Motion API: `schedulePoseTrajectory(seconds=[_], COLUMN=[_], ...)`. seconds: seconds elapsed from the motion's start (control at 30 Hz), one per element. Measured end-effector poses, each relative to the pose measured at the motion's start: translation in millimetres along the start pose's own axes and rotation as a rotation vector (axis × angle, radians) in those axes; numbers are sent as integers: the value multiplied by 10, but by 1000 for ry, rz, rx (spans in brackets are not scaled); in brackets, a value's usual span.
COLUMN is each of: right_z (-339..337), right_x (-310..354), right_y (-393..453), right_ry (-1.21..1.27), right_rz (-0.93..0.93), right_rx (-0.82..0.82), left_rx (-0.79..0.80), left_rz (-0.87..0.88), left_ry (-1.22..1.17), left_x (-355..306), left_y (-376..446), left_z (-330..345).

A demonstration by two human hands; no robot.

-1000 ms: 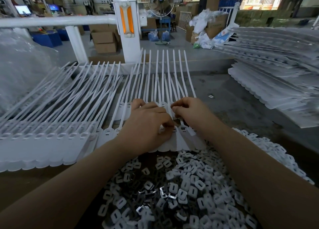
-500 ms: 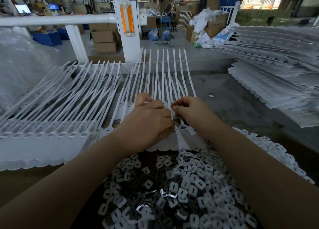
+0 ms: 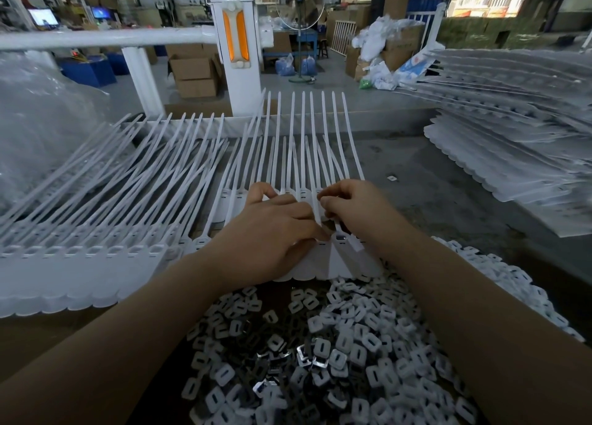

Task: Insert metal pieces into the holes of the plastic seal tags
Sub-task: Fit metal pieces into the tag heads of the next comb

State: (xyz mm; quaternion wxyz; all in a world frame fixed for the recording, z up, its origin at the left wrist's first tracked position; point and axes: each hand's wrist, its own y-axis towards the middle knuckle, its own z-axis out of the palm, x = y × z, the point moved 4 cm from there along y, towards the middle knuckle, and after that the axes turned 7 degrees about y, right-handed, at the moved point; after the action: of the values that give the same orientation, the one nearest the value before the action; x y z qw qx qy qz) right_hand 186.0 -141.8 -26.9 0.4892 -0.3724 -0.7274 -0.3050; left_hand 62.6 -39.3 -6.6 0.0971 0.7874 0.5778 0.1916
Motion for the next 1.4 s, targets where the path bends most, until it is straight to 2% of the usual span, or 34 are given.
schedulePoseTrajectory(seconds=[0.27,0.4,0.5,0.6,0.7,0.77,0.9,0.97,1.1,1.23,1.4], right_z=[-8,-9,-5,-7,-14,-16,-19,-20,-15,-7,-8], right_x=[-8,-7,-5,9,20,25,23,21,26,34,35], right_y=[-4,-5,-12,-27,-40,-45,-54,-56,-60,-68,-79], right_ry=[16,-6,15,-19,-9,15,30,41,25,26,26], right_rz=[16,11,26,23,21,31,41,40,39,41,40], right_rx=[6,5,8,22,19,15,10,7,11,20,16], left_rx=[-5,-8,38,152,110,128,432,514,560,538,514], left_rz=[-135,-112,-145,-275,-417,-361,-156,-103,-101,-69,-79], left_ry=[-122,-27,-67,-291,-653,-702,-741,-722,-685,-613,-658], left_x=[49,45,65,168,270,282,110,37,-22,-69,-76], left_y=[13,28,25,22,-6,-22,-45,-54,-54,-46,-48], left_z=[48,34,23,62,2,-70,-167,-185,-194,-164,-181])
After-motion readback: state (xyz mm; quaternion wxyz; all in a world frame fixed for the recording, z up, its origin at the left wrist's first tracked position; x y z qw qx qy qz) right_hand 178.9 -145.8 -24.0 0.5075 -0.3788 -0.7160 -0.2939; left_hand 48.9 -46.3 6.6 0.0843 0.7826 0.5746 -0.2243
